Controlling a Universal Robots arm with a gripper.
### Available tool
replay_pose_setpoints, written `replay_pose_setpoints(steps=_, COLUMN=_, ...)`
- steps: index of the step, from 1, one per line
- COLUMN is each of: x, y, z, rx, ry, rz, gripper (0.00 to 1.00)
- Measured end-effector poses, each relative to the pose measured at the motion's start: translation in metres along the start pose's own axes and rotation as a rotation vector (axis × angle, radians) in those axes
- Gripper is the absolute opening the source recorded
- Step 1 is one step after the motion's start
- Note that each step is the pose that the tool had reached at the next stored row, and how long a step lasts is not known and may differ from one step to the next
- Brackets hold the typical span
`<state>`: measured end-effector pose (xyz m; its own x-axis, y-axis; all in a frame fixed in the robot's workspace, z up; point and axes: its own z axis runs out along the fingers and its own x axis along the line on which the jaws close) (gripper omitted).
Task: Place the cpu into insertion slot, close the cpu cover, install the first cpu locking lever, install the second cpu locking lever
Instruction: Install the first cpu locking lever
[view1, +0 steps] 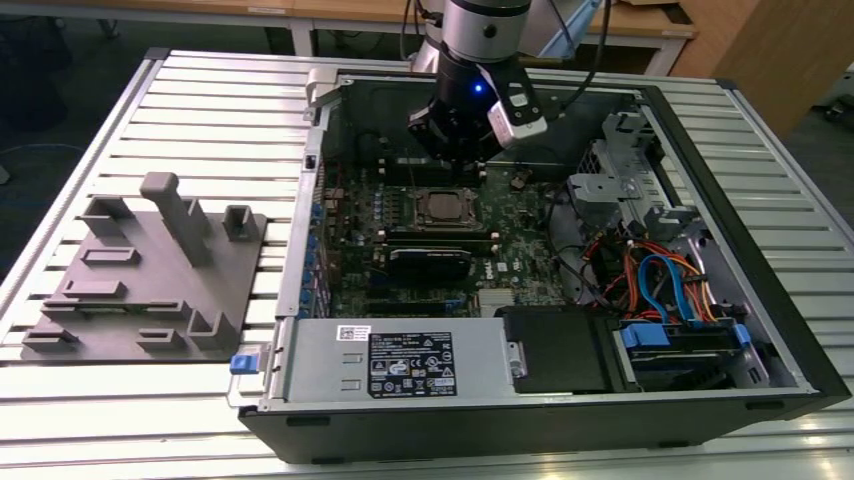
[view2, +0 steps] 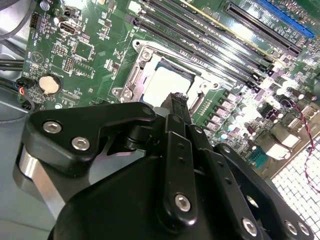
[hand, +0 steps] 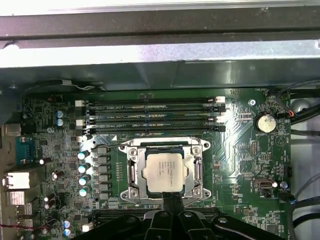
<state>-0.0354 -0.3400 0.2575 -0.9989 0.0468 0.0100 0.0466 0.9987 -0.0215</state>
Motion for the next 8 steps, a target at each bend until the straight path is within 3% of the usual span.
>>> replay_pose_setpoints(steps=4, x=0.0, y=-0.0007, z=0.0, rx=-0.0181, ry=-0.0006, rz=0.0, gripper=0.11)
replay_pose_setpoints(steps=6, x=0.0002, y=-0.0008, z=0.0, rx=-0.0208, ry=-0.0027, rz=0.0, gripper=0.11)
replay_pose_setpoints(steps=8, x=0.0009, y=-0.0009, z=0.0, rx=-0.0211, ry=-0.0106, rz=0.0, gripper=0.11)
